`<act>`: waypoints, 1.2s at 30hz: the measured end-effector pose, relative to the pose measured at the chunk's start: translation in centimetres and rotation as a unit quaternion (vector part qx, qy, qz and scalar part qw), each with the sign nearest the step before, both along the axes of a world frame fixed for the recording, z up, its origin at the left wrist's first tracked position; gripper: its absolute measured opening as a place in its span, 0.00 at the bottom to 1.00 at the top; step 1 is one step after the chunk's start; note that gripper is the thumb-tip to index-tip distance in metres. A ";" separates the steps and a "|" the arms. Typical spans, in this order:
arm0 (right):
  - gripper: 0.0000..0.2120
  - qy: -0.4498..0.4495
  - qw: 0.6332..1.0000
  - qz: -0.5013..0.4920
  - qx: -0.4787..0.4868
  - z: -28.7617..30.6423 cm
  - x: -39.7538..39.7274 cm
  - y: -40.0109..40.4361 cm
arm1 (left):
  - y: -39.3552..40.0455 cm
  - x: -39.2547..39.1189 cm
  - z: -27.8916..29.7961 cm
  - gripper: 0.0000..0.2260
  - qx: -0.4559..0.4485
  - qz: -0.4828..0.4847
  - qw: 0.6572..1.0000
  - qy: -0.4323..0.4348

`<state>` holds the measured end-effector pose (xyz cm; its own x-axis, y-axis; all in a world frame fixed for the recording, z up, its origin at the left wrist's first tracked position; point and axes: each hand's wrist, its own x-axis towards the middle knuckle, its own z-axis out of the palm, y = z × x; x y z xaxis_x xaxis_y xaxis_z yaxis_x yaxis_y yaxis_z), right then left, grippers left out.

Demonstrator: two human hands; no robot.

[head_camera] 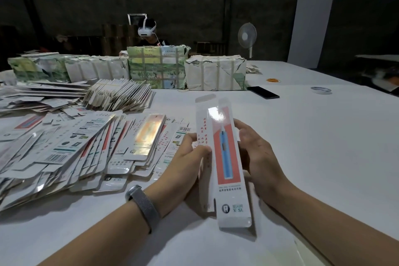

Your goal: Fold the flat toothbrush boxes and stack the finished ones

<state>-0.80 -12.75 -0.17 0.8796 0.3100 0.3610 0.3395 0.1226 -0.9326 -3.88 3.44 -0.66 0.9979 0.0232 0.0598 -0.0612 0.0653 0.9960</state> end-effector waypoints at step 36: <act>0.24 0.026 0.999 0.014 -0.043 0.0 -0.2 0.6 | -0.7 -0.6 0.4 0.16 -0.050 0.013 0.999 0.011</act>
<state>-0.99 -12.18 -0.17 0.8868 0.3623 0.2870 0.2887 0.0507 -0.9561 -4.48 2.70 -0.28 0.9979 0.0543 0.0349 -0.0434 0.1635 0.9856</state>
